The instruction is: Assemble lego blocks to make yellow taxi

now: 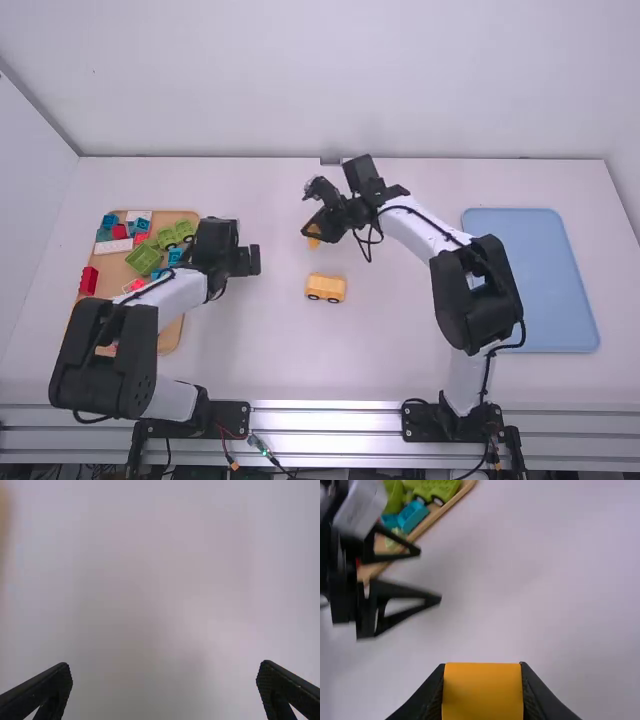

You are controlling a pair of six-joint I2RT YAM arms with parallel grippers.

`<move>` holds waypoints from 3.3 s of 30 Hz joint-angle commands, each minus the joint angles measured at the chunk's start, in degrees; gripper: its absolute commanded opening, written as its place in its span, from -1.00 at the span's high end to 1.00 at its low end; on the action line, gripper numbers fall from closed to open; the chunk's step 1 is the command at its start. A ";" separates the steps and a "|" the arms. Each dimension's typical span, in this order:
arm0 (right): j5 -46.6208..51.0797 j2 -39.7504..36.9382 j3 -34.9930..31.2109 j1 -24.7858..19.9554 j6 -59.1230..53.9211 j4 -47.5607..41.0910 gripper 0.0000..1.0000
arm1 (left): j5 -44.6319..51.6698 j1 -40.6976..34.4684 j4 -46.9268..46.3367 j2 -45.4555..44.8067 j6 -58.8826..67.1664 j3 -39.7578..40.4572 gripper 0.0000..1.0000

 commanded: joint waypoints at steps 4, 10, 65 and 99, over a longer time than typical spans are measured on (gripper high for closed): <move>13.97 3.48 6.58 8.00 -11.98 -6.45 1.00 | -12.39 6.64 -1.29 -15.47 -6.14 0.61 -0.98; 23.02 11.43 15.82 15.54 -16.98 -16.83 1.00 | -7.17 15.13 -3.15 -30.86 -8.22 -3.65 -0.98; 10.62 -13.18 -15.39 0.70 -19.39 2.64 -0.98 | 69.09 14.97 -23.80 11.87 92.89 11.21 -1.00; -22.53 -15.10 -42.56 -16.48 -20.35 35.52 -0.98 | 64.61 5.25 -12.48 32.70 101.07 11.26 0.13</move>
